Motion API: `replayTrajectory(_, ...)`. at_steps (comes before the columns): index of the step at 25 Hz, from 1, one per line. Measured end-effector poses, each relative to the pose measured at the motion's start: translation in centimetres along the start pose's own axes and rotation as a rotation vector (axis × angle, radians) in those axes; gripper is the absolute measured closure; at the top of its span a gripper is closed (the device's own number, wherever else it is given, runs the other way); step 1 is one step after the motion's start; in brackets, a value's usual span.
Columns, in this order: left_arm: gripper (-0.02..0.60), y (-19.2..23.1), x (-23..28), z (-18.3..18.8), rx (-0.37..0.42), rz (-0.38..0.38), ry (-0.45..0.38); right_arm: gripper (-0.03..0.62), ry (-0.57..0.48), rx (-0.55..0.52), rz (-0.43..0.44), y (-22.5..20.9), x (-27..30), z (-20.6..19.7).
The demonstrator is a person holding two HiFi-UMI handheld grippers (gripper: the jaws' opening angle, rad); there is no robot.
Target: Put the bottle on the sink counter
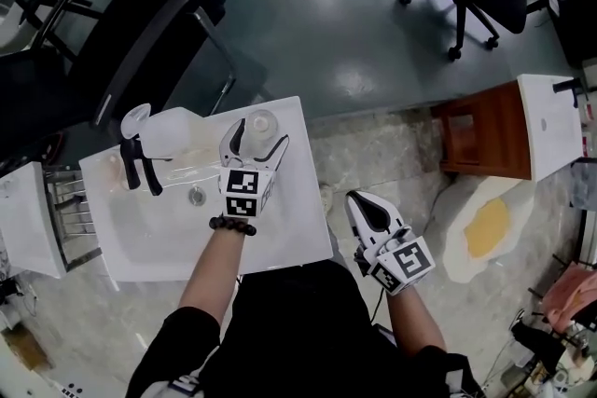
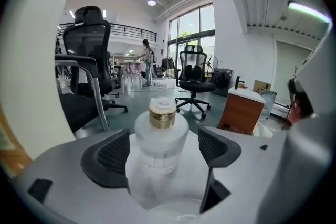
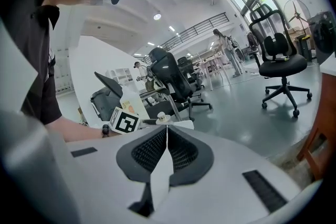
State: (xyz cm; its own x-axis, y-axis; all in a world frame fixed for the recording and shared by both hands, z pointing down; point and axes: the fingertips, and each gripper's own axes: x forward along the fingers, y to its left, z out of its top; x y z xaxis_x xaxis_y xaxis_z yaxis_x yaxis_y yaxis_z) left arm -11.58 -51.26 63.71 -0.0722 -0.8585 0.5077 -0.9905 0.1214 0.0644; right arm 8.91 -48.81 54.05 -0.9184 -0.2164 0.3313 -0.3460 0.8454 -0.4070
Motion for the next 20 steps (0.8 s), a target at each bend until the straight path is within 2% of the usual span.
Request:
replayTrajectory(4,0.173,0.3,-2.3,-0.4,-0.004,-0.018,-0.002,0.562,-0.015,-0.015,0.001,1.9,0.9,0.6)
replayTrajectory(7,0.173,0.6,-4.0,-0.2,-0.022,-0.047,-0.034,0.562,-0.036,-0.048,-0.004,3.3,2.0,1.1)
replayTrajectory(11,0.175,-0.6,-7.3,-0.4,-0.055,-0.151,-0.053,0.562,-0.076,-0.079,-0.020,5.3,2.3,2.1)
replayTrajectory(16,0.183,-0.6,-11.6,-0.6,-0.018,-0.233,-0.095,0.562,-0.148,-0.120,-0.059,7.6,3.1,3.6)
replayTrajectory(20,0.303,0.4,-15.7,1.0,-0.009,-0.259,-0.177,0.562,-0.187,-0.140,-0.095,9.3,3.4,4.2)
